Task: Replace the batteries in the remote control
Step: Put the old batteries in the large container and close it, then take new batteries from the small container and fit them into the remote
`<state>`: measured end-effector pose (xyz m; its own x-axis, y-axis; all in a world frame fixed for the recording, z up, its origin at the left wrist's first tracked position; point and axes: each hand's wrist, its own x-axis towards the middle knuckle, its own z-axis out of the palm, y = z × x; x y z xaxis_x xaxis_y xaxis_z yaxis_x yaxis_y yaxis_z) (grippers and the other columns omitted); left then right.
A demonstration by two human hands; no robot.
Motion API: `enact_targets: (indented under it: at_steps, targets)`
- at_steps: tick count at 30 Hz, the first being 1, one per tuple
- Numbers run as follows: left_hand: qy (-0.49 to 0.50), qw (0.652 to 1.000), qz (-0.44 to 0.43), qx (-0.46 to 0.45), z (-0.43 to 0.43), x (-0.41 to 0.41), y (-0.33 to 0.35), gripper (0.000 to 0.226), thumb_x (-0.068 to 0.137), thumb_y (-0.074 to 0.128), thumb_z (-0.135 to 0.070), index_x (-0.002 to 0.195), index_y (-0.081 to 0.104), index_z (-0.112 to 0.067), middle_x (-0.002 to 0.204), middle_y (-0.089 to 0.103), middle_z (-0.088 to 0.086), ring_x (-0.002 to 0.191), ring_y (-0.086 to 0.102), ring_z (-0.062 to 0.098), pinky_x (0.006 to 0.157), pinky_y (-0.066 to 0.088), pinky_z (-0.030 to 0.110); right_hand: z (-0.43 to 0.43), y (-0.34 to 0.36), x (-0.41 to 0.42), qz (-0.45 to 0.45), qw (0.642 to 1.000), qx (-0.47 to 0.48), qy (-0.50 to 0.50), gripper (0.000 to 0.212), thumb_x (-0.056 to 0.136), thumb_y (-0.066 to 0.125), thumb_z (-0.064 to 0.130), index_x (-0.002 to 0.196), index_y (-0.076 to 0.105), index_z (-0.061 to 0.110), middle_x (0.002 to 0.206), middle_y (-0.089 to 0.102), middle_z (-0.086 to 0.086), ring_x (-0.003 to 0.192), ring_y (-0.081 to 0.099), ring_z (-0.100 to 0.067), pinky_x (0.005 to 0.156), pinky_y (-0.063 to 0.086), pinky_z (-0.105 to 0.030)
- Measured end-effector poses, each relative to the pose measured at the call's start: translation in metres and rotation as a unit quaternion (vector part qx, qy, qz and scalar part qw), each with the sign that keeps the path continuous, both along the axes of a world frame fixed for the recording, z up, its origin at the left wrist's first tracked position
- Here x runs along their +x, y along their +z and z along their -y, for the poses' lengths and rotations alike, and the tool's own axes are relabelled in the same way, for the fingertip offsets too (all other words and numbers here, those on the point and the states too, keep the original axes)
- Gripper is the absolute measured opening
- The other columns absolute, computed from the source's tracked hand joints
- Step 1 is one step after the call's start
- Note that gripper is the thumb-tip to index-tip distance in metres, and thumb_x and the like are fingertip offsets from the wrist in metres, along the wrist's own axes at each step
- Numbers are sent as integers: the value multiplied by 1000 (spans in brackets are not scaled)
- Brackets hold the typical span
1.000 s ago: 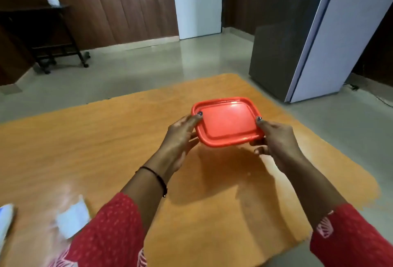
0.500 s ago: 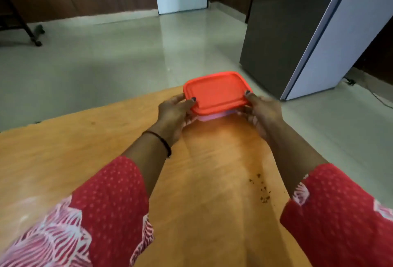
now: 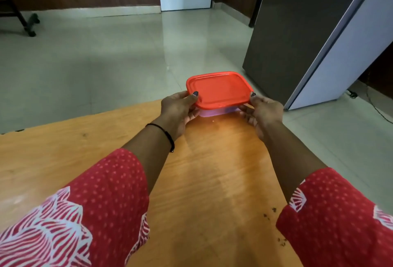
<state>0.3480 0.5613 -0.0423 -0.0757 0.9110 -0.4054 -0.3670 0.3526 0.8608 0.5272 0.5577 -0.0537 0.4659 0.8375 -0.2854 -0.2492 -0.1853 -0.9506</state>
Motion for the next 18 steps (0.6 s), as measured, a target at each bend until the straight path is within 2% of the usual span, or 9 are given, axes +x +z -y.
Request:
enact_targets:
  at_steps: [4, 7, 10, 15, 18]
  targets:
    - [27, 999, -25, 8, 6, -3, 2, 38, 89, 61, -7, 125, 52, -2, 86, 60, 7, 71, 58, 17, 65, 56, 29, 17, 8, -10, 60, 997, 6, -54, 23, 98, 48, 26, 114, 55, 11, 71, 59, -2, 61, 65, -18, 62, 58, -35]
    - [38, 990, -132, 42, 29, -11, 4, 32, 91, 59, -15, 122, 55, -6, 83, 57, 0, 70, 56, 15, 67, 53, 31, 43, 14, -20, 72, 993, 32, -89, 23, 99, 45, 28, 107, 56, 10, 83, 59, -2, 62, 64, -15, 51, 54, -30]
    - [26, 977, -185, 106, 76, -19, 14, 23, 93, 53, -13, 114, 61, -10, 85, 58, -3, 70, 57, 13, 62, 52, 29, 84, 22, -46, 36, 996, 68, -52, 19, 98, 43, 21, 86, 57, 18, 90, 62, -5, 61, 61, -14, 45, 49, -26]
    - [22, 963, -196, 183, 183, -45, 56, 19, 94, 50, -17, 107, 65, -19, 92, 63, -2, 74, 61, 11, 61, 53, 26, 189, 60, -105, 33, 993, 114, 9, 22, 98, 44, 20, 94, 66, 18, 84, 68, -2, 68, 57, -14, 52, 46, -25]
    - [35, 955, -195, 221, 283, -77, 83, 18, 96, 49, -20, 106, 65, -21, 90, 65, -1, 73, 62, 10, 61, 54, 24, 276, 91, -140, 16, 989, 144, 26, 23, 98, 44, 20, 95, 66, 17, 82, 68, -2, 69, 56, -14, 54, 46, -26]
